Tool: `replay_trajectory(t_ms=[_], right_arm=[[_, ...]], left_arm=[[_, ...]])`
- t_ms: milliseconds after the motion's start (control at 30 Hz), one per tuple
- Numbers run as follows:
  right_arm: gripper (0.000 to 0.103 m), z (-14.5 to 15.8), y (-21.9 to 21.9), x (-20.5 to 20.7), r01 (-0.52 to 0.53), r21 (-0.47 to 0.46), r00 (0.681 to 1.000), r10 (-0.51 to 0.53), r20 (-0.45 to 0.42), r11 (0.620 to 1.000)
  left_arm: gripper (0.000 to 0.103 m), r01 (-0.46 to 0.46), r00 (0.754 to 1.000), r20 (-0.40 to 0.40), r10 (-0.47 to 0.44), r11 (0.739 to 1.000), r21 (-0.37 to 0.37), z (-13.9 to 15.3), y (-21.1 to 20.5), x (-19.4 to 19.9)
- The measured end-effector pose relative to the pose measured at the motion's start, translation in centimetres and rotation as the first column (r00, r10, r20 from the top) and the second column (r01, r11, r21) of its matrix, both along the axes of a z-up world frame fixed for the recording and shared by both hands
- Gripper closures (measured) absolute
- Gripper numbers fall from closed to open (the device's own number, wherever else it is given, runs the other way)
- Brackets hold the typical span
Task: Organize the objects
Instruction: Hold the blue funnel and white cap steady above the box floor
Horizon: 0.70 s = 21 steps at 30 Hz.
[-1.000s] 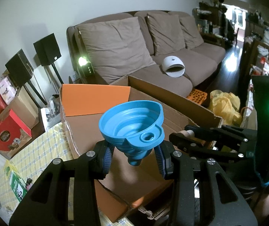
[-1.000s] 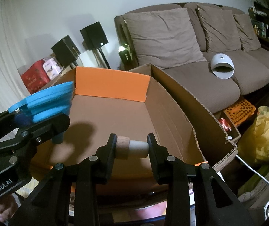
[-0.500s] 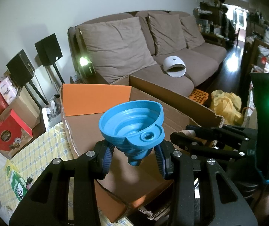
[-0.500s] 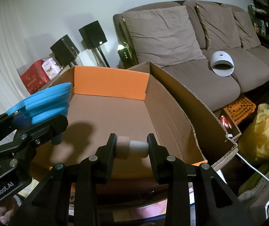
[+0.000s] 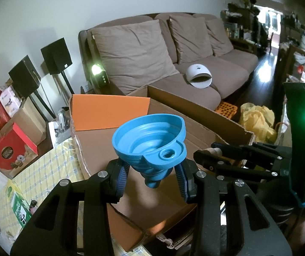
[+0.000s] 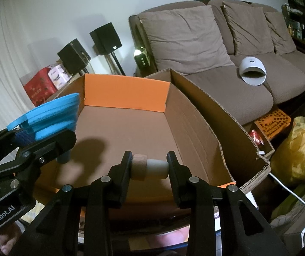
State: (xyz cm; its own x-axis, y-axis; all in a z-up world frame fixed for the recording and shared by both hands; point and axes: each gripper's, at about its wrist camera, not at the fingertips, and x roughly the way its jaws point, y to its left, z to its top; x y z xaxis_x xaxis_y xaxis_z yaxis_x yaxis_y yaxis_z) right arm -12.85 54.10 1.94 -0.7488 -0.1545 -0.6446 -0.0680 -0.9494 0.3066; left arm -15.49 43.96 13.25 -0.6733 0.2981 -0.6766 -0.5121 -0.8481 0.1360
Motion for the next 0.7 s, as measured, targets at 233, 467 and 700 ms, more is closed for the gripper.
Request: replay_trajectory(t_ms=[233,467,700], right_arm=[[0.070,0.00,-0.02,0.02,0.000,0.000,1.000,0.000,0.001,1.000],[0.069,-0.05,-0.06,-0.02,0.001,-0.003,1.000,-0.001,0.002,1.000],[0.068,-0.10,-0.05,0.04,-0.005,-0.027,1.000,0.006,0.001,1.000]], left_arm=[[0.066,0.002,1.000,0.003,-0.002,1.000,0.001,-0.09,0.13,0.01],[0.066,0.010,1.000,0.010,-0.010,1.000,-0.022,-0.24,0.35,0.14],[0.066,0.016,1.000,0.025,-0.016,0.999,-0.029,-0.21,0.23,0.12]])
